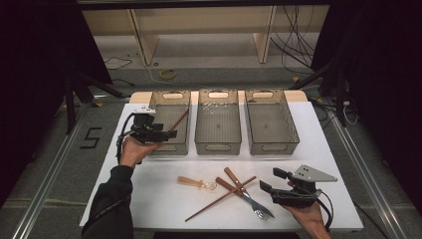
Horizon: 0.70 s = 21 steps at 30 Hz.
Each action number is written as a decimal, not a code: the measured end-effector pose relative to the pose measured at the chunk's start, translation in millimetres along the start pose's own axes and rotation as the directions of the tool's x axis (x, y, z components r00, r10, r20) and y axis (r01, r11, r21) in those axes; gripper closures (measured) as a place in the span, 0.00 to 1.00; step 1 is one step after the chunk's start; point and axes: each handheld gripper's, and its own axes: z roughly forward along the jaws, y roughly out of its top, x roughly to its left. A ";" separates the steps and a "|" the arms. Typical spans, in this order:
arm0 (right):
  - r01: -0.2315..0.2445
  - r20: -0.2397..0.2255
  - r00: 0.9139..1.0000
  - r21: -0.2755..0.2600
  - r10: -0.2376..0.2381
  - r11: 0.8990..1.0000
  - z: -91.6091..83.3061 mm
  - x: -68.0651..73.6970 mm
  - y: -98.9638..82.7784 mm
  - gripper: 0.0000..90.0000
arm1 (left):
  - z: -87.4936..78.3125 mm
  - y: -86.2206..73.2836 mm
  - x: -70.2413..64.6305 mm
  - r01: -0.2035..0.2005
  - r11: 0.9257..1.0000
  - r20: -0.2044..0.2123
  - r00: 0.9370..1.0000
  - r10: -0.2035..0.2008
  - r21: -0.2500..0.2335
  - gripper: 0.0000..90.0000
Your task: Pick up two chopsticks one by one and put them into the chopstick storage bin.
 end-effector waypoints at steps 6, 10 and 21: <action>0.006 0.004 1.000 0.003 -0.006 1.000 0.6 1.0 0.8 0.32 | 2.9 -9.9 -17.0 -0.025 0.999 0.024 0.999 0.024 0.032 0.26; 0.013 0.007 1.000 0.001 -0.013 1.000 0.0 1.6 1.2 0.32 | 4.0 -17.4 -35.4 -0.052 0.997 0.059 0.997 0.049 0.053 0.24; 0.020 0.012 1.000 0.005 -0.020 1.000 -1.0 3.2 1.9 0.32 | 10.9 -36.2 -80.0 -0.137 0.981 0.115 0.986 0.121 0.136 0.24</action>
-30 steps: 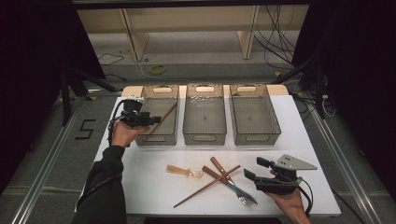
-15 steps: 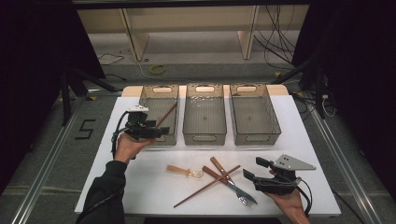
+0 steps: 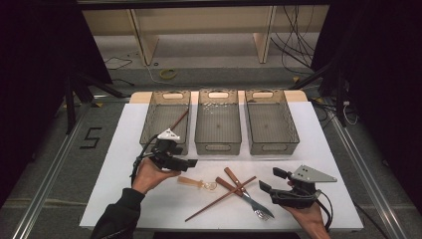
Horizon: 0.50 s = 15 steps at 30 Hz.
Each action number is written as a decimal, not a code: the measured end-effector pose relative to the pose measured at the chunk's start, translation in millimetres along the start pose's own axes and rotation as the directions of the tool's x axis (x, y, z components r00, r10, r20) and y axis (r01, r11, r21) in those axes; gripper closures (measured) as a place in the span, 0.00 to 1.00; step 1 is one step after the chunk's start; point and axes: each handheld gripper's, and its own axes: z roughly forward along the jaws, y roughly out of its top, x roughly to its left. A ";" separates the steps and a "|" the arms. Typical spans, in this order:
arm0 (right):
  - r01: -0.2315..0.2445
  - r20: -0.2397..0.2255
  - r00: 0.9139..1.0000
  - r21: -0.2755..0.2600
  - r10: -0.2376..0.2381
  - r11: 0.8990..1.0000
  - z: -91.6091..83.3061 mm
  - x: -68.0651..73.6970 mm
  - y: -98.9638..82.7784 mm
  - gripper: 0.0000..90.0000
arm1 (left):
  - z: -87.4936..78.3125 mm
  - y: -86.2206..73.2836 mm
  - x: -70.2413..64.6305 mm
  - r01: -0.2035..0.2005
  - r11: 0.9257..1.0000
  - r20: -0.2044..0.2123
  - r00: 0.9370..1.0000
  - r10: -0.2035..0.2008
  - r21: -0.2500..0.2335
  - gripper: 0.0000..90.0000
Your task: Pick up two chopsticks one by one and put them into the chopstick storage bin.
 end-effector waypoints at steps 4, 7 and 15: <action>-0.002 -0.001 1.000 0.001 0.002 1.000 0.3 -0.4 0.0 0.32 | 1.6 -4.1 -12.1 -0.028 1.000 0.012 1.000 0.028 0.010 0.23; -0.003 -0.001 1.000 0.003 0.003 1.000 0.5 -0.8 -0.2 0.32 | 1.8 -7.1 -18.6 -0.037 0.999 0.022 0.999 0.037 0.016 0.22; -0.002 -0.001 1.000 0.006 0.002 1.000 0.8 -0.5 -0.3 0.32 | 6.1 -15.6 -34.4 -0.068 0.996 0.053 0.996 0.066 0.050 0.21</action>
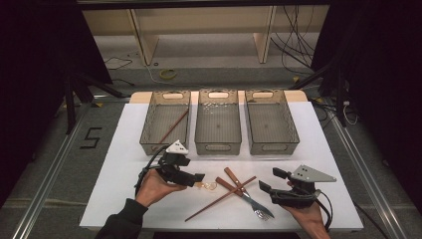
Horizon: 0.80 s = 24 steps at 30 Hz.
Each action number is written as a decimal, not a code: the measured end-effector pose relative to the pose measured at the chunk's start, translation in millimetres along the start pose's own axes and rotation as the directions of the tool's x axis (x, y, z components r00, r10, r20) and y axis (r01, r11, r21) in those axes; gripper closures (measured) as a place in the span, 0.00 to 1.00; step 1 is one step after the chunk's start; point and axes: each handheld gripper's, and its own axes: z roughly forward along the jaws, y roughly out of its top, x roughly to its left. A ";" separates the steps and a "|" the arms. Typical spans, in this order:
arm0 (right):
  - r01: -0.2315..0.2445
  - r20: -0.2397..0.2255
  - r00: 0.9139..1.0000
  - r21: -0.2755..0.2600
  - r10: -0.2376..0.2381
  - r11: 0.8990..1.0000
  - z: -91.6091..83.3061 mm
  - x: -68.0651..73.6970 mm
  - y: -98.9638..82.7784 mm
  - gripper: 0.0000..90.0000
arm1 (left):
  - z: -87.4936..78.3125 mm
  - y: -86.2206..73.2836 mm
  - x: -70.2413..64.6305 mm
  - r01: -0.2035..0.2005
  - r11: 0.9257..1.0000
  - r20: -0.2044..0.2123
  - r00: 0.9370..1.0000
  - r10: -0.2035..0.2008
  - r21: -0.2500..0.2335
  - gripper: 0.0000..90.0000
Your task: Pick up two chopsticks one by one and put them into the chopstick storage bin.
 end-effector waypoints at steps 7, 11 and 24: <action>-0.002 0.000 1.000 0.001 0.002 1.000 0.2 -0.3 -0.2 0.32 | 8.1 -3.0 -16.0 -0.031 0.999 0.033 0.999 0.030 0.033 0.23; -0.003 0.000 1.000 0.005 0.003 1.000 0.1 -0.2 -0.1 0.32 | 12.5 -4.1 -23.5 -0.055 0.997 0.050 0.997 0.052 0.059 0.25; -0.001 0.000 1.000 0.009 0.001 1.000 0.7 -0.2 -0.5 0.32 | 28.6 -7.4 -46.2 -0.123 0.985 0.105 0.988 0.111 0.118 0.38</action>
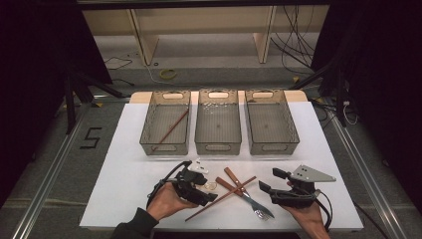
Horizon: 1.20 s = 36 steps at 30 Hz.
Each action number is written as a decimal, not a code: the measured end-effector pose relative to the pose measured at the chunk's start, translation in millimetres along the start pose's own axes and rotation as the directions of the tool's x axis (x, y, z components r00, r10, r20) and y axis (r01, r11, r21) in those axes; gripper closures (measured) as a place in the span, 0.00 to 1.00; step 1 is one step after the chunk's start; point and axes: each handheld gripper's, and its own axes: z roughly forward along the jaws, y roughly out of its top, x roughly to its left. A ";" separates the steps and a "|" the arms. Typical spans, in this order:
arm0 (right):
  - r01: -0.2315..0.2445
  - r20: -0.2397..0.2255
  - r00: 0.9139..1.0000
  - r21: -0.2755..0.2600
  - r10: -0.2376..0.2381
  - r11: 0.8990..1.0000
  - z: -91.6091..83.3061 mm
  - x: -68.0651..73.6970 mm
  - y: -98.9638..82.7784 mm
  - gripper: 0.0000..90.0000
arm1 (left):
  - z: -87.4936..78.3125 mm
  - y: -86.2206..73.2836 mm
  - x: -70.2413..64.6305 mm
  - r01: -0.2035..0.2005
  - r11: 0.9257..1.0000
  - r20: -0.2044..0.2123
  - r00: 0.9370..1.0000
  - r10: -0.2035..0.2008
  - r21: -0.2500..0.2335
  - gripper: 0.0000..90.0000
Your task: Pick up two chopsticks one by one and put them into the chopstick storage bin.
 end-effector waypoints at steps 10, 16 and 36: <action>-0.002 -0.001 1.000 -0.001 0.002 1.000 0.0 -0.1 0.0 0.32 | 10.2 0.8 -12.7 -0.050 0.998 0.035 0.998 0.049 0.039 0.51; -0.002 -0.004 1.000 -0.002 0.002 1.000 0.8 -0.1 -0.3 0.32 | 19.2 -1.1 -14.2 -0.087 0.993 0.035 0.996 0.085 0.075 0.60; -0.004 -0.005 1.000 0.000 0.004 1.000 1.3 0.4 -0.4 0.32 | 36.6 1.9 -21.7 -0.153 0.980 -0.010 0.988 0.156 0.128 0.80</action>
